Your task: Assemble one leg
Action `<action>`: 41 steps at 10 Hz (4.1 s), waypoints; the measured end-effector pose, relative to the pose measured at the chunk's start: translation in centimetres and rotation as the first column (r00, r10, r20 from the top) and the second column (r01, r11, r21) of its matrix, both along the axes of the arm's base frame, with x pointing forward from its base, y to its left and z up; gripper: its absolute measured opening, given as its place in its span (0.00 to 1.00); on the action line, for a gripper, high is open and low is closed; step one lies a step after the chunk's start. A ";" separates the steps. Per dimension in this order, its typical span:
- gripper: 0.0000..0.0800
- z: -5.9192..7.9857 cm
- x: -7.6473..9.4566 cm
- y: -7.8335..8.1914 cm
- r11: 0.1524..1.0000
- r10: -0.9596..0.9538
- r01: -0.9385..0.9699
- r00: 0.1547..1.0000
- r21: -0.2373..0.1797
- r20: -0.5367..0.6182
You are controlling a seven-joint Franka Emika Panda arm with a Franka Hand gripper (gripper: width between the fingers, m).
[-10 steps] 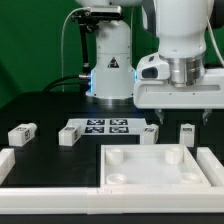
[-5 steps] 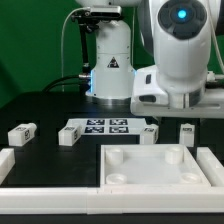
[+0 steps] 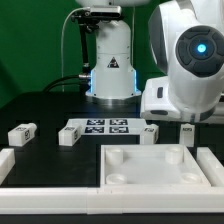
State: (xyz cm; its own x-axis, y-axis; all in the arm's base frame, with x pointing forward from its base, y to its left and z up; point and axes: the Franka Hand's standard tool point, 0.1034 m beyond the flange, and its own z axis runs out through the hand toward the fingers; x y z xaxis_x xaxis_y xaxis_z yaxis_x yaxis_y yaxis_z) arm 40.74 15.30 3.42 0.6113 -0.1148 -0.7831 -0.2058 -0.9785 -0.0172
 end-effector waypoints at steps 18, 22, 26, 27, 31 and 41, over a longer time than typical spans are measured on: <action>0.36 -2.1 -0.9 -0.2 1.000 -0.002 0.003 0.999 -0.002 0.035; 0.36 2.2 0.6 -0.9 0.999 0.025 -0.026 0.999 0.028 0.048; 0.36 3.4 1.6 -0.8 0.999 0.024 -0.027 0.993 0.022 0.117; 0.36 3.3 2.6 -0.5 1.000 0.011 -0.014 0.969 0.010 0.245; 0.36 4.4 6.1 -2.4 0.999 0.033 -0.025 0.823 -0.023 0.567; 0.36 7.3 10.3 -4.6 0.991 0.118 -0.097 0.352 -0.089 0.928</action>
Offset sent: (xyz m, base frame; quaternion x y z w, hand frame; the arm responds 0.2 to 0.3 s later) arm -0.0120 0.0096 -0.0219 0.0198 0.0272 0.0294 0.9990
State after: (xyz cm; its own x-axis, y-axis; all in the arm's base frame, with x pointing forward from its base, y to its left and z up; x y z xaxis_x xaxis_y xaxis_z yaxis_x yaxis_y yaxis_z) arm 51.07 10.72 10.74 0.9554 0.0047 0.2951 0.0388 -0.9932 -0.1099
